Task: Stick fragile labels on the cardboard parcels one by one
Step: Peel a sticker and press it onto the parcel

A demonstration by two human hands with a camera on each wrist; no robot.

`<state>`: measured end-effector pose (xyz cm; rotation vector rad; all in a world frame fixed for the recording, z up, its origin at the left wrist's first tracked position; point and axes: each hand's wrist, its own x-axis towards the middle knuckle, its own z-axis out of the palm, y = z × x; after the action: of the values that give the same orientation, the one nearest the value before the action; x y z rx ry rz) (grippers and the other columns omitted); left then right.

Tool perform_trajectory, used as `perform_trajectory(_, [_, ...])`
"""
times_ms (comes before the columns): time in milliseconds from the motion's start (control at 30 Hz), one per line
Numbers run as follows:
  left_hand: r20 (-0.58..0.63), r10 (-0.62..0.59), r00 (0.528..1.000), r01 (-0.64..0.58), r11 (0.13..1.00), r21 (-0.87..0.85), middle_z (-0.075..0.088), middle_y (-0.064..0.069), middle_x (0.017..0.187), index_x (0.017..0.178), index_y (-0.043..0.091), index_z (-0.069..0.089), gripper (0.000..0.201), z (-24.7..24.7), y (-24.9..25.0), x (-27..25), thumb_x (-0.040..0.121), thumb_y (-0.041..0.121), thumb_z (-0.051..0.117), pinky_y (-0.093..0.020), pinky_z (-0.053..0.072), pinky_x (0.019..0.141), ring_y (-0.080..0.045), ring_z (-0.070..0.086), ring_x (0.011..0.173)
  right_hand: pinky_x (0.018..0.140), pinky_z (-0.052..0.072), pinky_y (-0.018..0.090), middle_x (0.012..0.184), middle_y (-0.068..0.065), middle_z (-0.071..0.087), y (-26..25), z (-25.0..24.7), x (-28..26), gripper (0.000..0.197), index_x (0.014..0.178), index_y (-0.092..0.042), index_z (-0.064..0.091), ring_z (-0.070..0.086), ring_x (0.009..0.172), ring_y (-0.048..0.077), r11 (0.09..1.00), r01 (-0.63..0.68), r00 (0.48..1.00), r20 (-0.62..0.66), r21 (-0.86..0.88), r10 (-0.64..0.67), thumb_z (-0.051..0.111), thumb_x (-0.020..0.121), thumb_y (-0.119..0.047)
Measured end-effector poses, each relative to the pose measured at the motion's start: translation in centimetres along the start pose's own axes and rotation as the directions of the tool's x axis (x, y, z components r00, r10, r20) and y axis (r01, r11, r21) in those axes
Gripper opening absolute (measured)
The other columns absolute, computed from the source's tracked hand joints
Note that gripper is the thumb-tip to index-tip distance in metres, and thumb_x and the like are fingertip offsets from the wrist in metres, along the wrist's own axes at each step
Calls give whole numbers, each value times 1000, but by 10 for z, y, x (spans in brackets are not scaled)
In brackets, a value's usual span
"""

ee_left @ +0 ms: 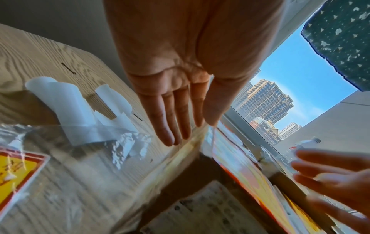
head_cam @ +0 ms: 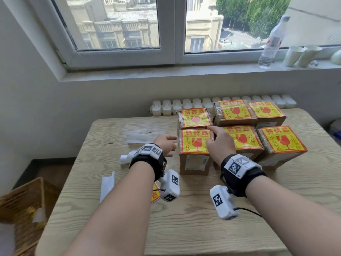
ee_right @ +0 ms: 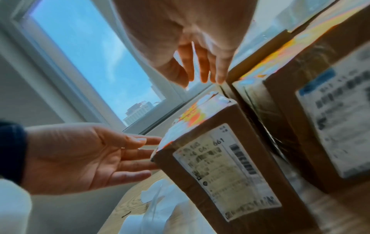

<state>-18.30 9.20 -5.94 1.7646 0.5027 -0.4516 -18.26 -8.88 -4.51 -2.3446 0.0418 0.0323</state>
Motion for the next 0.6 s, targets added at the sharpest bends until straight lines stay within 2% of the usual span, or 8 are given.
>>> perform_trajectory(33, [-27, 2, 1000, -1, 1000, 15, 61, -10, 119, 131, 12, 55, 42, -6, -1, -1, 92, -2, 52, -38, 51, 95, -20, 58, 104, 99, 50, 39, 129, 3, 60, -5, -1, -2, 39, 126, -17, 60, 57, 116, 20, 998, 65, 997, -53, 19, -64, 53, 89, -5])
perform_trajectory(100, [-77, 0, 997, 2, 1000, 28, 62, -12, 110, 124, 10, 59, 33, -20, -7, -6, 93, 1, 53, -38, 52, 93, -21, 58, 96, 89, 56, 37, 107, -1, 69, -15, 1, -7, 26, 106, -21, 68, 65, 98, 15, 987, 145, 988, -55, 76, -141, 54, 89, -6])
perform_trajectory(167, [-130, -19, 991, 24, 999, 37, 62, -11, 104, 120, 9, 61, 28, -36, -18, -7, 94, 2, 52, -38, 51, 89, -20, 58, 91, 79, 59, 36, 88, -2, 71, -22, 7, -12, 20, 88, -22, 71, 70, 80, 14, 981, 144, 988, 38, 130, -150, 56, 88, -7])
perform_trajectory(267, [-190, -54, 980, 68, 995, 70, 62, -12, 98, 117, 7, 62, 30, -54, -42, -10, 91, -1, 51, -36, 49, 79, -20, 55, 84, 69, 62, 38, 75, 2, 72, -23, 27, -22, 26, 74, -20, 69, 71, 62, 17, 981, 52, 976, 197, 187, -89, 55, 87, -2])
perform_trajectory(367, [-213, -88, 973, 113, 988, 109, 63, -13, 96, 118, 7, 64, 32, -63, -69, -12, 88, 0, 54, -33, 49, 75, -24, 55, 84, 67, 62, 39, 72, 7, 73, -12, 54, -29, 21, 77, -12, 68, 72, 59, 21, 982, -93, 946, 324, 164, 35, 53, 86, -1])
perform_trajectory(500, [-214, -136, 967, 169, 975, 143, 65, -11, 110, 117, 11, 65, 32, -71, -101, -10, 88, 0, 56, -36, 54, 83, -23, 60, 93, 62, 62, 37, 66, 12, 71, 11, 90, -36, 13, 89, -1, 66, 69, 53, 23, 963, -270, 862, 452, 23, 231, 53, 86, -4])
perform_trajectory(600, [-183, -150, 972, 177, 974, 142, 64, -12, 115, 120, 7, 63, 34, -73, -118, -3, 88, -3, 57, -30, 51, 71, -23, 58, 92, 66, 62, 38, 73, 13, 70, 25, 108, -41, 13, 96, -3, 63, 72, 64, 25, 940, -331, 771, 550, -87, 322, 62, 85, -11])
